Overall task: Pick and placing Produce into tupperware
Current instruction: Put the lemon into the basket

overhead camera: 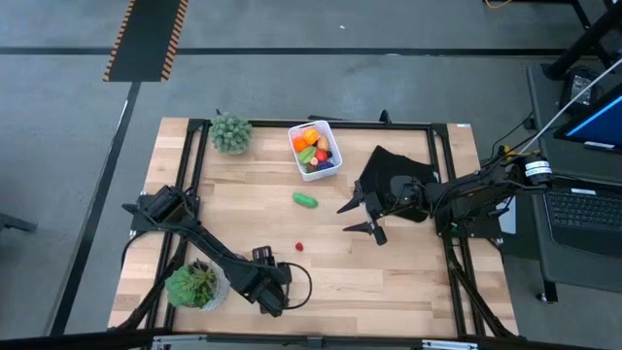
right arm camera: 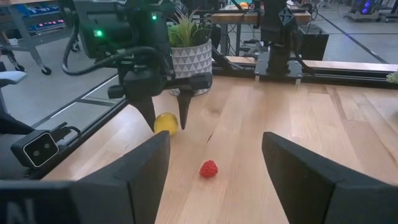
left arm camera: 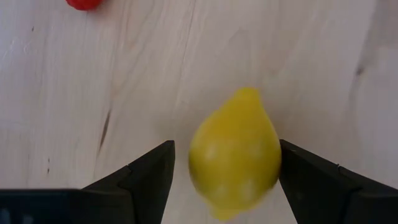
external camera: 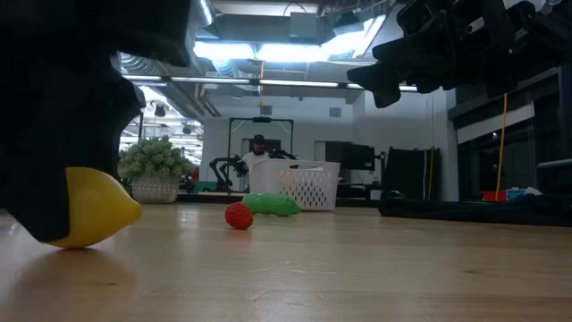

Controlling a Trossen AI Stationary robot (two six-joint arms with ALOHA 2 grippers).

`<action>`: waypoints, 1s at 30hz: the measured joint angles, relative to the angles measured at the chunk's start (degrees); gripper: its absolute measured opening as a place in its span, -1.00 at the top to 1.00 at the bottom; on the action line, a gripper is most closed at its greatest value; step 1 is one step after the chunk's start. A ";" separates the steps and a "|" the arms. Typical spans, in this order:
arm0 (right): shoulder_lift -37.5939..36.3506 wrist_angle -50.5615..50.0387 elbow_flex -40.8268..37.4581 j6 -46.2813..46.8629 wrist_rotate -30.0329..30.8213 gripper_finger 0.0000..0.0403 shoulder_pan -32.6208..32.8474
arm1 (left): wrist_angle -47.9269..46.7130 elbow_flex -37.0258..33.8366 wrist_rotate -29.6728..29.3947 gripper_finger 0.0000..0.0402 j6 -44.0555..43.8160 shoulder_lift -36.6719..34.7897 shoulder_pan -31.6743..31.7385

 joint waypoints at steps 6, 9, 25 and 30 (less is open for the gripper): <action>0.00 0.00 0.00 0.00 0.00 -0.28 0.01 | -0.16 0.00 -0.02 -0.31 1.43 0.49 0.36; 0.00 -0.02 0.00 0.01 0.00 -0.28 0.00 | -0.26 0.00 -0.02 -0.31 1.58 0.49 0.36; 0.00 -0.01 0.00 0.02 0.00 -0.28 0.01 | -0.46 0.00 -0.09 0.02 1.91 0.49 0.47; 0.00 0.00 0.00 0.00 0.00 -0.28 -0.01 | -0.44 0.00 -0.88 0.02 4.31 0.49 0.40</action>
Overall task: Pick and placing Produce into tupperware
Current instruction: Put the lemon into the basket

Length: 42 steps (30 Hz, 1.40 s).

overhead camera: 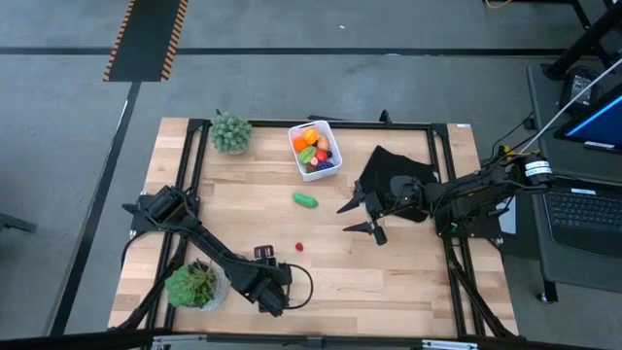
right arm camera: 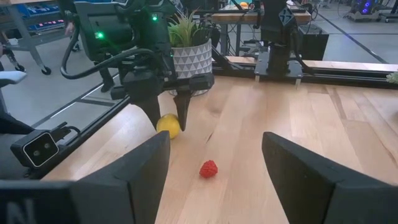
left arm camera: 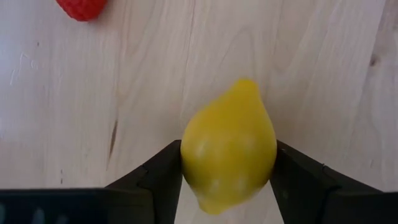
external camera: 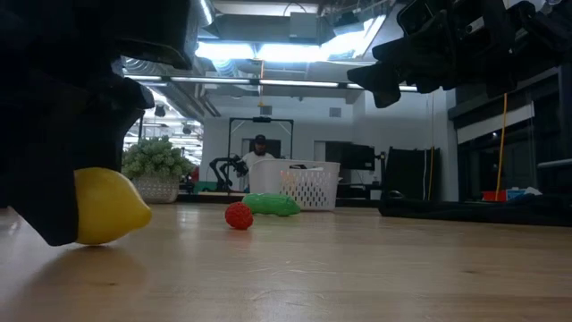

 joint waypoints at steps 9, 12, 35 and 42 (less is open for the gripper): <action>0.00 -0.02 0.00 -0.03 0.00 -0.28 0.01 | -0.52 0.00 -0.32 0.02 1.85 -1.22 0.07; 0.00 -0.12 0.00 0.00 0.00 -0.28 0.01 | -1.81 0.00 -0.52 0.02 2.13 -3.17 0.39; 0.00 -0.44 0.00 -0.05 -0.02 -0.28 0.02 | 2.01 -10.31 -22.52 0.01 17.52 -33.45 1.79; 0.00 -0.42 0.00 -0.02 -0.01 -0.28 0.03 | 25.00 -27.51 -20.62 0.02 24.12 -39.86 5.22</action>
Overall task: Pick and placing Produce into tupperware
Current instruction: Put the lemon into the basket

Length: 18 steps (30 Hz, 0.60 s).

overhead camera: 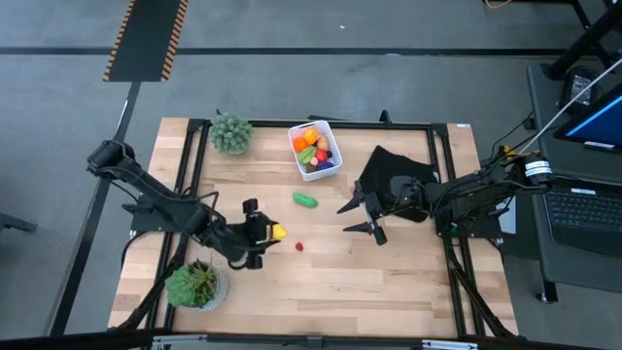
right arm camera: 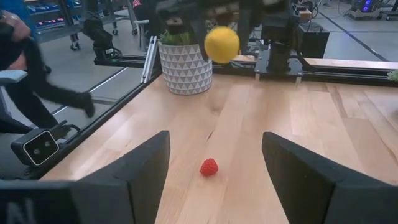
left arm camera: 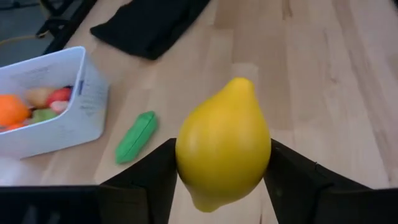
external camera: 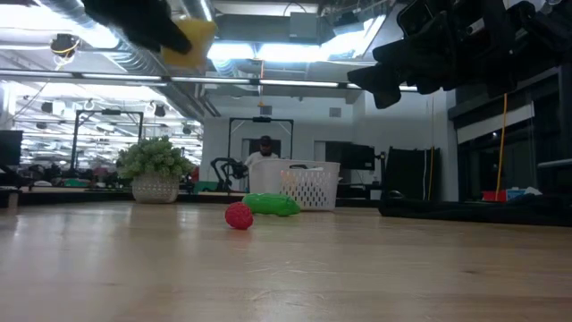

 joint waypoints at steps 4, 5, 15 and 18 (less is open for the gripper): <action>0.00 0.01 0.00 -0.13 0.00 -0.28 0.34 | 12.23 -8.30 2.29 0.02 1.98 -2.95 2.47; 0.00 0.02 0.00 -0.21 -0.02 -0.28 0.47 | 15.19 -10.16 2.79 0.02 2.36 -3.62 3.03; 0.00 0.01 0.00 -0.61 0.33 -0.28 0.73 | 49.29 -26.31 12.97 0.01 8.82 -4.38 9.79; 0.00 0.02 0.00 -0.60 6.36 -0.28 0.72 | 52.47 -27.87 14.35 0.01 9.12 -4.38 11.83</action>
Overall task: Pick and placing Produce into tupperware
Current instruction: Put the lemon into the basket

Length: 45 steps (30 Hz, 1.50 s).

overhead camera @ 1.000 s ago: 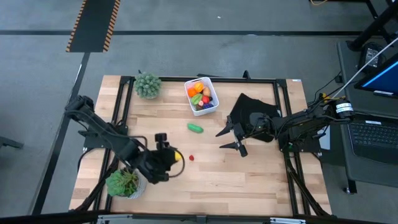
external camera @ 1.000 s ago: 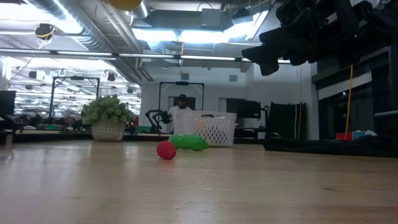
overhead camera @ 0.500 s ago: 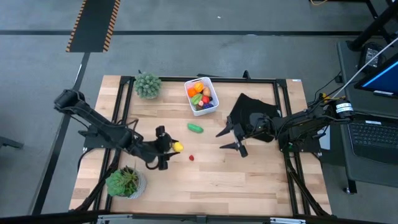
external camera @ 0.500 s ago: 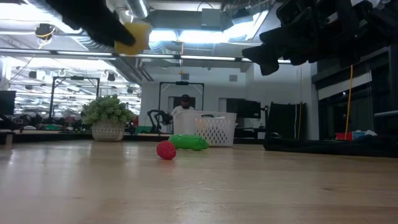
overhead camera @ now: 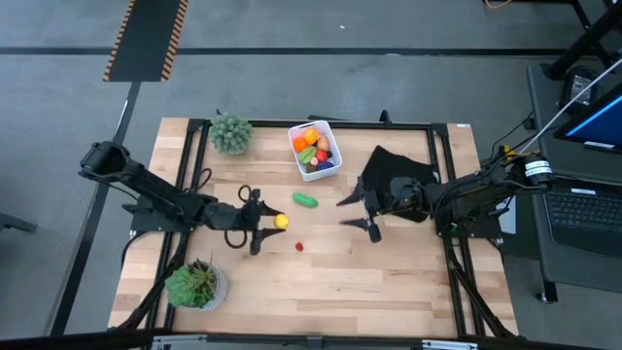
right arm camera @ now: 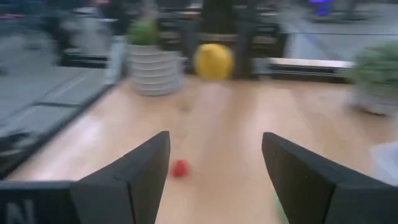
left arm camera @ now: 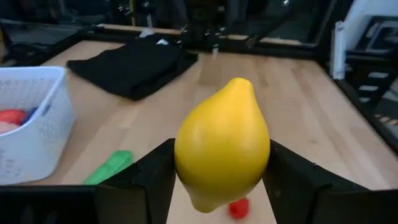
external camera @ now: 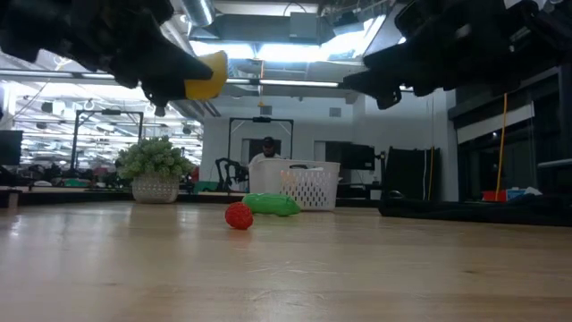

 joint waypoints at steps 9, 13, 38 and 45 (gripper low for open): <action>0.00 -0.63 0.00 -1.02 9.26 -0.28 -0.11 | 0.82 -0.18 6.24 0.01 2.96 0.00 6.96; 0.00 -2.09 0.00 0.77 17.27 -0.28 -0.15 | 1.73 -0.16 10.61 0.02 4.08 0.00 10.44; 0.00 -2.45 -0.02 0.37 19.30 -0.28 -0.26 | 14.15 4.18 14.73 0.02 6.16 11.25 26.72; 0.00 -2.52 -0.02 0.33 19.30 -0.28 -0.26 | 12.73 8.71 15.28 0.00 8.09 12.55 32.08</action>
